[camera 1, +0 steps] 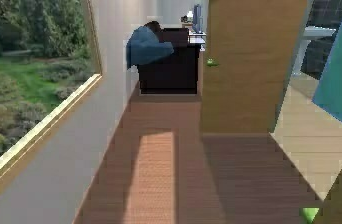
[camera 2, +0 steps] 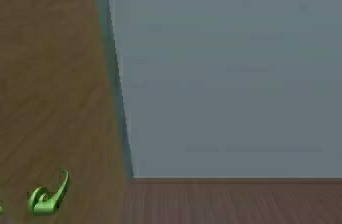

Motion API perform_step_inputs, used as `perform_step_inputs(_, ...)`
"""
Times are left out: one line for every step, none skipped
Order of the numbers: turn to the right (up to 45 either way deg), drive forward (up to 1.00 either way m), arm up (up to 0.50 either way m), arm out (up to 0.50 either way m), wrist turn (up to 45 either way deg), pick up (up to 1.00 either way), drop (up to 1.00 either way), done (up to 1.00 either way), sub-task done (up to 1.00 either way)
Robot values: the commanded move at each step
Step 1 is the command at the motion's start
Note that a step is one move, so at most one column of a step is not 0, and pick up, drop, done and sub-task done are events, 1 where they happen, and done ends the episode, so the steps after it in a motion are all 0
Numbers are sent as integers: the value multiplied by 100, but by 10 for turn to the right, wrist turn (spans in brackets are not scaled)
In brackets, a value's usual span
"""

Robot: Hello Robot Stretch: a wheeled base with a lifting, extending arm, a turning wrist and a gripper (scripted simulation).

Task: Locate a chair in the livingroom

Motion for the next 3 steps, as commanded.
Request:
perform_step_inputs(-450,0,0,0,0,0,0,0,0)
perform_step_inputs(-450,0,0,0,0,0,0,0,0)
perform_step_inputs(-450,0,0,0,0,0,0,0,0)
